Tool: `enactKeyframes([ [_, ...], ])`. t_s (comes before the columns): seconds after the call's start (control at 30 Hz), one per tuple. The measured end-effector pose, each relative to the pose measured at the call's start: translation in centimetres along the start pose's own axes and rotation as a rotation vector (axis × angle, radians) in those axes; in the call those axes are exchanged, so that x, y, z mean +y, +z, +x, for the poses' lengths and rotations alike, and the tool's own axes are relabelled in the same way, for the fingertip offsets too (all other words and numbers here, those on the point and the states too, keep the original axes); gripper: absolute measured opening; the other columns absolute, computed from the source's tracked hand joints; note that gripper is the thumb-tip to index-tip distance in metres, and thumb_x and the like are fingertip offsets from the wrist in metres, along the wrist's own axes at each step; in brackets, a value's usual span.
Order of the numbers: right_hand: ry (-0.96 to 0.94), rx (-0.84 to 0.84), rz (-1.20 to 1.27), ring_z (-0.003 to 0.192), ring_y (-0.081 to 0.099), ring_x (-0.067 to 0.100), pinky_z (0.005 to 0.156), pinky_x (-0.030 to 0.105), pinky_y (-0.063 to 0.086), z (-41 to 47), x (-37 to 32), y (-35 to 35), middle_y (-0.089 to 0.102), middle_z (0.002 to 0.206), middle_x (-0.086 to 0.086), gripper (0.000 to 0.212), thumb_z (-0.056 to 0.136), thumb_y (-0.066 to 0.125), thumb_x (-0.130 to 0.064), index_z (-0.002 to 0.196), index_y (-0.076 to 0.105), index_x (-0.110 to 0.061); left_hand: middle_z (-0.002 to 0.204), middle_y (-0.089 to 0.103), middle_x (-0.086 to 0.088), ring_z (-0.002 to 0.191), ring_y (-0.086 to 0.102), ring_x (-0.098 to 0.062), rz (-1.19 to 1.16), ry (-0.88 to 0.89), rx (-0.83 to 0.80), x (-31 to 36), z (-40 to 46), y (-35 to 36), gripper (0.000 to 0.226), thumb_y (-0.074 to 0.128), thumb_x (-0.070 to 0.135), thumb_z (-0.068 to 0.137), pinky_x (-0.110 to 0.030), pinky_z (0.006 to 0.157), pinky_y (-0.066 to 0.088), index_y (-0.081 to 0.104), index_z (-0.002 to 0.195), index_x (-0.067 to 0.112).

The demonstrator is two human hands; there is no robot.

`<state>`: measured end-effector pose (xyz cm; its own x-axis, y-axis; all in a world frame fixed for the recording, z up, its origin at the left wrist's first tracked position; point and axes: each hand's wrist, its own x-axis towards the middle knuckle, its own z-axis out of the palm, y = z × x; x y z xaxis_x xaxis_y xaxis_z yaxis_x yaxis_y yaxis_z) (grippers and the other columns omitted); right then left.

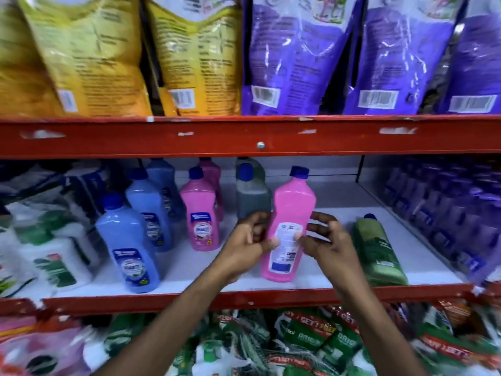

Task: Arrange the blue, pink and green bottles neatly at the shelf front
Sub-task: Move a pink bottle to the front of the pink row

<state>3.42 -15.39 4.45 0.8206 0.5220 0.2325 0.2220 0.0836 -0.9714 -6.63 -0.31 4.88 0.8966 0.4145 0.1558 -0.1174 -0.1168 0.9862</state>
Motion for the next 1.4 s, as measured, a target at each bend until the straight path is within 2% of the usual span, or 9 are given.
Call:
enactKeyframes([
  [0.13, -0.040, -0.037, -0.032, 0.094, 0.072, 0.017, 0.080, 0.042, 0.059, -1.4, 0.7, 7.4, 0.075, 0.102, -0.001, 0.041, 0.071, 0.076, -0.024, 0.106, 0.059, -0.037, 0.112, 0.071, -0.002, 0.102, 0.067, -0.010, 0.071, 0.052, 0.127, -1.7, -3.0, -6.5, 0.045, 0.059, -0.012, 0.087, -0.020, 0.087, 0.056, 0.052, 0.126, 0.009],
  [0.37, -0.160, -0.017, -0.112, 0.080, 0.067, -0.007, 0.064, 0.003, 0.048, -2.1, 1.6, 15.7, 0.073, 0.095, -0.003, 0.039, 0.080, 0.071, -0.001, 0.112, 0.059, -0.021, 0.113, 0.069, 0.005, 0.100, 0.064, 0.000, 0.274, 0.136, 0.326, -3.5, -5.3, -11.9, 0.052, 0.052, -0.017, 0.085, -0.011, 0.089, 0.050, 0.055, 0.118, 0.023],
  [0.5, -0.199, 0.039, -0.120, 0.085, 0.069, 0.004, 0.065, 0.004, 0.049, -2.6, 2.0, 17.1, 0.072, 0.103, -0.005, 0.039, 0.082, 0.071, -0.005, 0.113, 0.061, -0.026, 0.124, 0.066, -0.004, 0.109, 0.063, -0.008, 0.343, 0.134, 0.342, -4.1, -5.1, -12.8, 0.049, 0.050, -0.010, 0.089, -0.013, 0.091, 0.049, 0.050, 0.128, 0.020],
  [0.67, -0.233, 0.171, -0.170, 0.083, 0.069, 0.005, 0.070, 0.029, 0.060, -4.1, 3.3, 17.6, 0.069, 0.102, -0.005, 0.035, 0.083, 0.070, -0.009, 0.112, 0.059, -0.025, 0.118, 0.070, 0.000, 0.104, 0.067, -0.017, 0.468, 0.097, 0.335, -4.3, -5.7, -13.0, 0.045, 0.047, 0.021, 0.089, -0.043, 0.093, 0.055, 0.045, 0.133, 0.027],
  [0.83, -0.151, 0.019, -0.106, 0.096, 0.068, 0.000, 0.078, 0.018, 0.059, -4.6, 4.1, 17.4, 0.069, 0.113, -0.003, 0.044, 0.082, 0.064, 0.004, 0.119, 0.057, -0.019, 0.126, 0.067, 0.002, 0.112, 0.065, -0.019, 0.534, 0.078, 0.328, -3.4, -7.0, -12.6, 0.052, 0.039, 0.016, 0.084, -0.041, 0.098, 0.053, 0.047, 0.134, 0.031],
  [1.0, -0.083, -0.386, -0.141, 0.113, 0.062, 0.003, 0.090, 0.016, 0.052, -2.4, 4.0, 16.4, 0.061, 0.128, -0.008, 0.079, 0.072, 0.070, 0.005, 0.139, 0.042, -0.024, 0.110, 0.066, 0.005, 0.096, 0.066, -0.011, 0.592, 0.088, 0.313, -3.5, -8.3, -12.2, 0.039, 0.043, -0.002, 0.092, -0.028, 0.084, 0.056, 0.049, 0.120, 0.025],
  [1.13, -0.099, -0.455, -0.292, 0.097, 0.066, 0.015, 0.080, 0.022, 0.058, -0.9, 2.7, 15.4, 0.066, 0.116, -0.004, 0.061, 0.072, 0.079, -0.009, 0.122, 0.055, -0.033, 0.087, 0.064, -0.002, 0.080, 0.063, -0.014, 0.697, 0.097, 0.338, -4.5, -7.6, -11.9, 0.028, 0.043, -0.009, 0.084, -0.018, 0.070, 0.048, 0.056, 0.091, 0.015],
  [1.27, -0.081, -0.501, -0.332, 0.100, 0.063, 0.008, 0.076, 0.009, 0.052, -0.2, 2.5, 14.9, 0.062, 0.118, -0.004, 0.057, 0.081, 0.074, -0.008, 0.128, 0.049, -0.027, 0.086, 0.054, -0.001, 0.078, 0.055, -0.018, 0.717, 0.063, 0.398, -5.0, -7.4, -11.5, 0.022, 0.052, -0.005, 0.086, -0.005, 0.060, 0.039, 0.042, 0.095, 0.013],
  [1.4, -0.048, -0.469, -0.317, 0.101, 0.059, -0.004, 0.077, 0.002, 0.048, -0.1, 2.9, 15.0, 0.062, 0.118, -0.002, 0.049, 0.086, 0.064, 0.004, 0.130, 0.048, -0.014, 0.100, 0.059, -0.012, 0.093, 0.064, -0.029, 0.699, 0.038, 0.481, -6.0, -7.5, -11.2, 0.032, 0.065, 0.006, 0.084, -0.034, 0.075, 0.054, 0.039, 0.101, 0.012],
])
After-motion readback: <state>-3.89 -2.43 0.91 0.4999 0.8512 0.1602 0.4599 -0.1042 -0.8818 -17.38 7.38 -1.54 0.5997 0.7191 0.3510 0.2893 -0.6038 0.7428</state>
